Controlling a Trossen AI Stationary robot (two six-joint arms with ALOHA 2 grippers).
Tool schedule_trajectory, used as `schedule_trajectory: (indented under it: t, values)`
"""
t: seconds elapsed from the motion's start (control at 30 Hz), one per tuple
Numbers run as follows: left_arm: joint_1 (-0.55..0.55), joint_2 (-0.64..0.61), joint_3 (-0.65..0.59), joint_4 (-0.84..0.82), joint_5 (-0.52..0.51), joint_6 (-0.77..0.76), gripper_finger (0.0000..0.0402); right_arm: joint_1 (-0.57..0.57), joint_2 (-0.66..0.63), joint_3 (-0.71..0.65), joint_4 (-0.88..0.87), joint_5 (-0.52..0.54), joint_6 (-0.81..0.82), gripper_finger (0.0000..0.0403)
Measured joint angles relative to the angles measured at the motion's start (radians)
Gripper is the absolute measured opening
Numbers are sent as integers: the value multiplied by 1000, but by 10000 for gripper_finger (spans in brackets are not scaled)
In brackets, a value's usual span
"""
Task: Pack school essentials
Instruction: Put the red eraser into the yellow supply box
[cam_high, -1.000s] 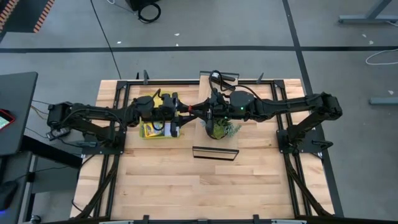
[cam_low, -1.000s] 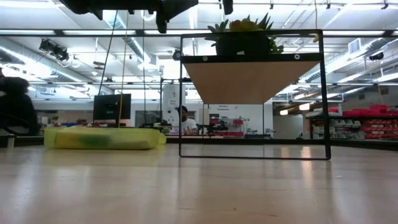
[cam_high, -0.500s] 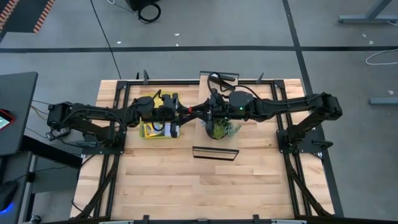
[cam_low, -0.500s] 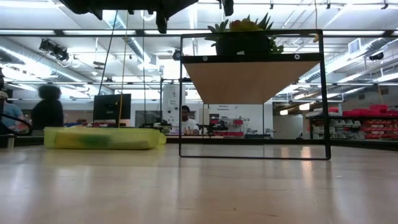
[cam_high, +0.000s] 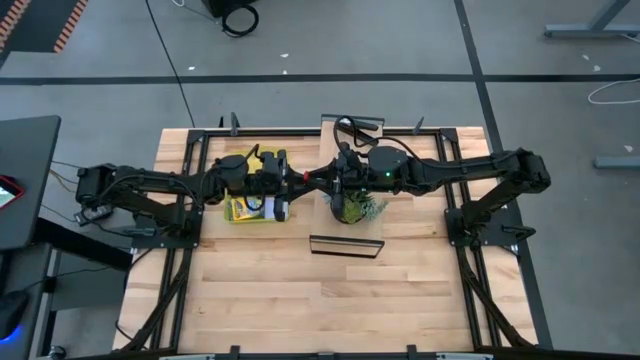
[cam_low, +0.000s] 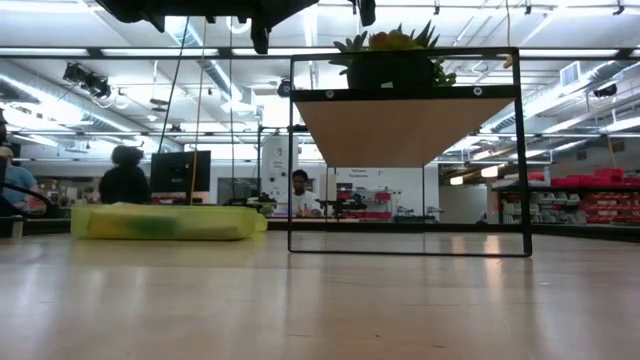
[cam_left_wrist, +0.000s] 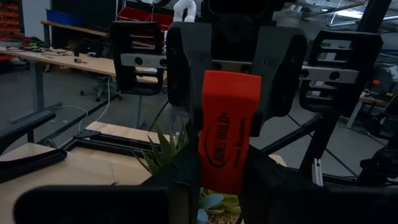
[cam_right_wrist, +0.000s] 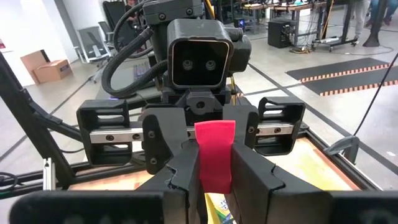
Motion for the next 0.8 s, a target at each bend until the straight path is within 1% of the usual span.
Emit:
schedule_trajectory:
  t: [0.37,0.53,0.63,0.8]
  values:
    - [0,0,0,-2,-1,2,86,0,0,0,-1,-1,-1,94]
    - [1,-1,0,-1,-4,2,78,0,0,0,-5,-2,-2,132]
    - [1,-1,0,0,-4,4,80,0,0,0,-5,-12,-2,156]
    - [1,-2,0,-1,-5,19,85,1,-6,0,-7,-14,-6,177]
